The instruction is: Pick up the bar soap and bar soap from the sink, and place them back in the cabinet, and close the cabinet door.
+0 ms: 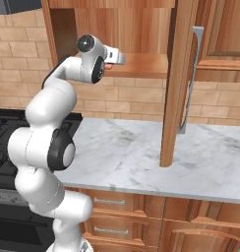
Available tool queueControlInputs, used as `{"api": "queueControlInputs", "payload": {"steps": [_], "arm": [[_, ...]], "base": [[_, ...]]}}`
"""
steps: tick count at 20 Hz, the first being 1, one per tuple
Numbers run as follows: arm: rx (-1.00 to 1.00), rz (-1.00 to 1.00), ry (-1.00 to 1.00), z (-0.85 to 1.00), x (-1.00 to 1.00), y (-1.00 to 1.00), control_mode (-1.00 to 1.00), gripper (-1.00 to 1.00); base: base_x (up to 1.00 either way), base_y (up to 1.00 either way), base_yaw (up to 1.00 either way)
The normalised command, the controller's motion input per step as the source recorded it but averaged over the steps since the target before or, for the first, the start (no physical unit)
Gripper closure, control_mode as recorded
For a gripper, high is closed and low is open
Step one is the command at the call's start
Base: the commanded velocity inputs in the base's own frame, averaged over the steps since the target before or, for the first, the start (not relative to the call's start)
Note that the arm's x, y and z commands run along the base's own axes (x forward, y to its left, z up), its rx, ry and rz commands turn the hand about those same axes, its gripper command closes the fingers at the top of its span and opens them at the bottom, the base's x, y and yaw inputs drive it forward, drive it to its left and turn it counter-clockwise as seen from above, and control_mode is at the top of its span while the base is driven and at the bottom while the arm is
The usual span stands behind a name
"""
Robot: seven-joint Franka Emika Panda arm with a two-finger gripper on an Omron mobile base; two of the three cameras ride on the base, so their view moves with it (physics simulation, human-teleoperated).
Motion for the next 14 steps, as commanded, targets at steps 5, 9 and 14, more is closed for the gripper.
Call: {"api": "queueControlInputs", "payload": {"steps": [5,9,14], "arm": [[0.0,0.0,0.0,-0.1,0.36,0.0,-1.0,1.0],[0.0,0.0,0.0,-0.07,0.27,0.0,-1.0,1.0],[0.0,0.0,0.0,0.0,0.02,0.0,-1.0,-1.0]], "base": [[0.0,0.0,0.0],[0.0,0.0,0.0],[0.0,0.0,0.0]]}}
